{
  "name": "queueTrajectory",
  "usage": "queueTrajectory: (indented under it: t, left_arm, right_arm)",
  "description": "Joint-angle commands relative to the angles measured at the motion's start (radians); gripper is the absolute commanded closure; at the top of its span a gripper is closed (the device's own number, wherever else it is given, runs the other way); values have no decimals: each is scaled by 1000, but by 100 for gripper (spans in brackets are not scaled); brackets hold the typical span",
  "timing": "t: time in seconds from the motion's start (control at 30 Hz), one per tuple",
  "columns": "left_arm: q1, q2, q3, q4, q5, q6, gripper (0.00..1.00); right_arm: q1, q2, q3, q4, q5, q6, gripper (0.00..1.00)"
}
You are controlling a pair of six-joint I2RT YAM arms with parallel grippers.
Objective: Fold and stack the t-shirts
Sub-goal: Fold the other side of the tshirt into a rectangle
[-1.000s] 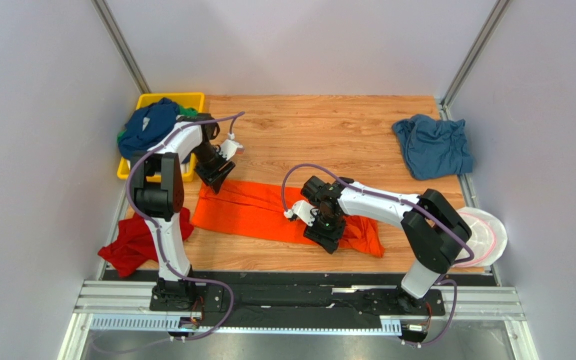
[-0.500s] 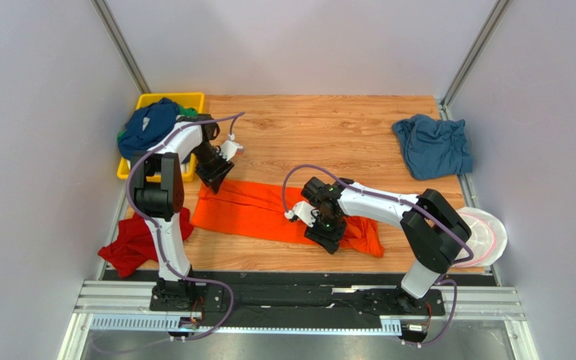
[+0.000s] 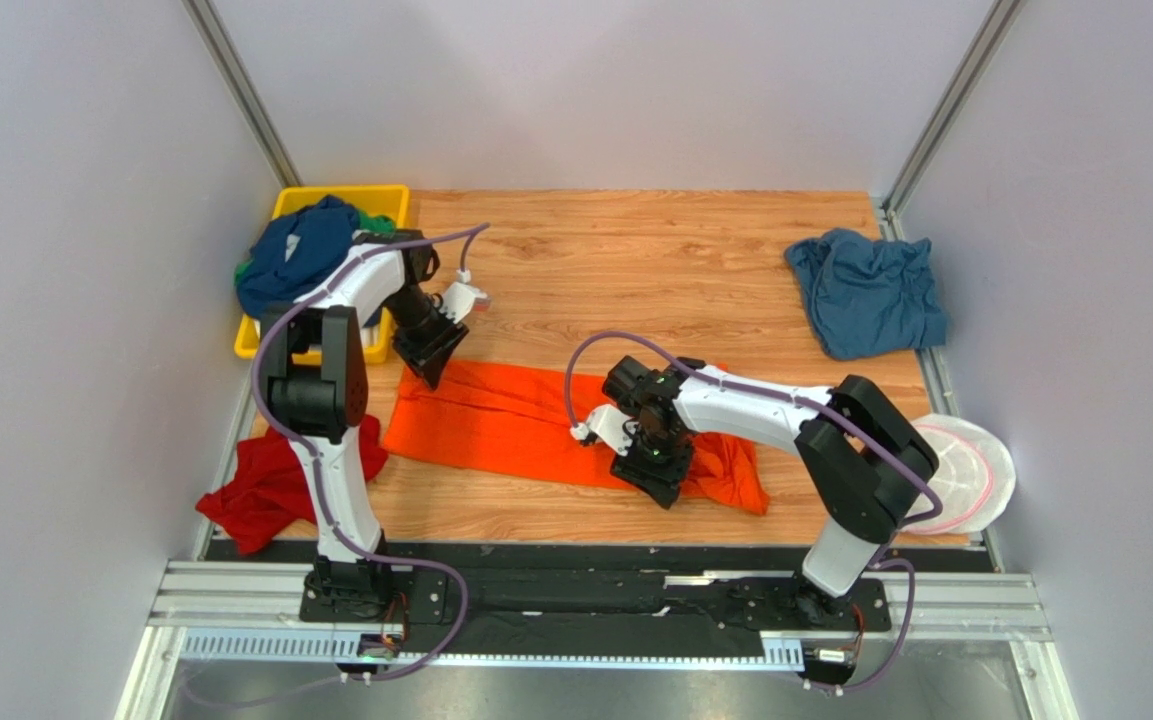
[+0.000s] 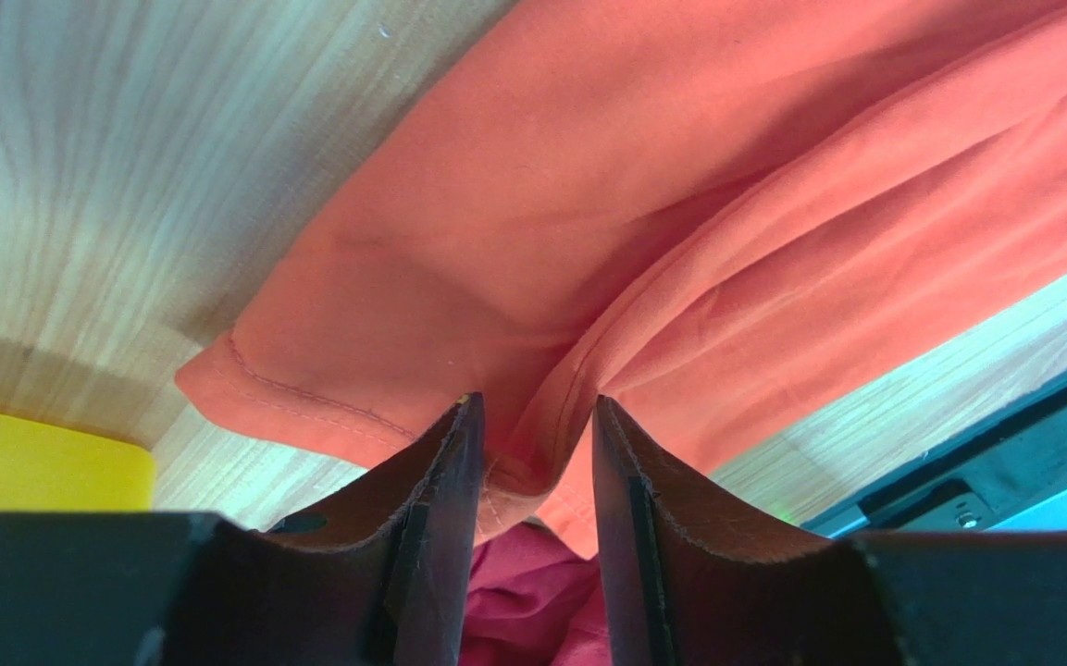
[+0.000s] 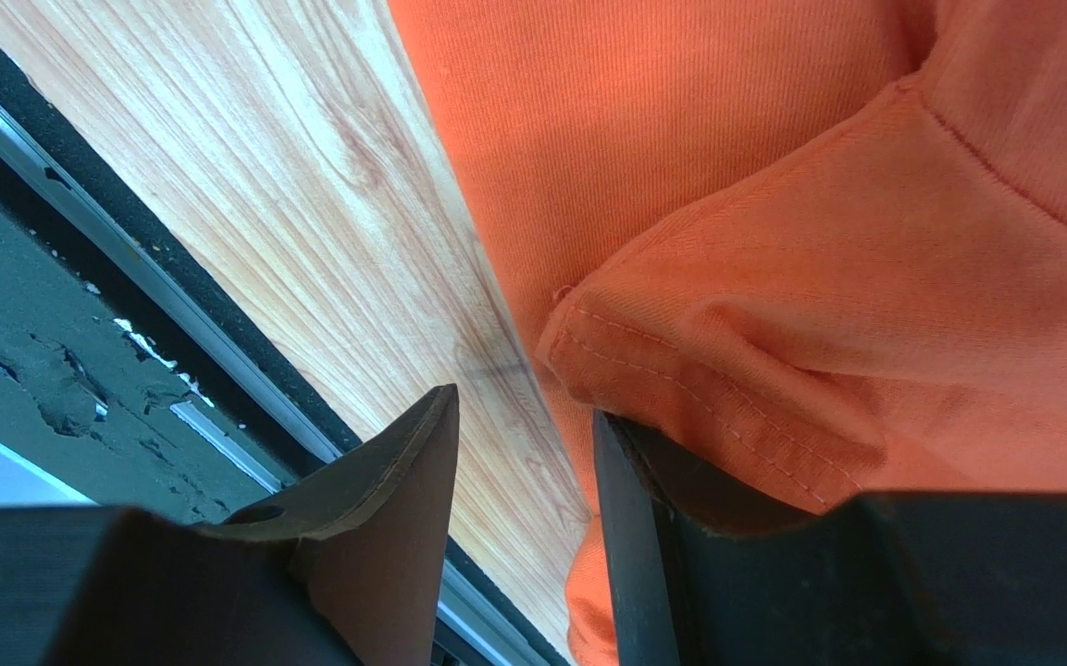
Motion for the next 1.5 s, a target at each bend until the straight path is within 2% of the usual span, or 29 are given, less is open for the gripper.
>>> queueTrajectory:
  t: [0.0,0.7,1.03,1.2,1.33,1.43,1.47]
  left_arm:
    - [-9,-80,-14,-29,31,27,57]
    - [-9,-193,-301,51,-36,52,59]
    - [-9,-242,-343,52,-63,63,59]
    - [-9,-314,-272,-18,63,69,56]
    - [-10,-368,-232,-29,170,72,43]
    - [-18,-352,-177,-35,252,57,36]
    - [-24,-338,-145,-41,264,53,36]
  right_arm:
    - [4,7,-1,26,7,9,56]
    - [4,-1,-17,23,34,11,57]
    - [6,-62,-30,14,99,-5,56]
    - [4,-107,-4,-9,136,-14,47]
    - [4,-142,9,-3,140,-15,37]
    - [4,-142,19,3,139,-12,30]
    - [4,-144,20,6,139,-9,22]
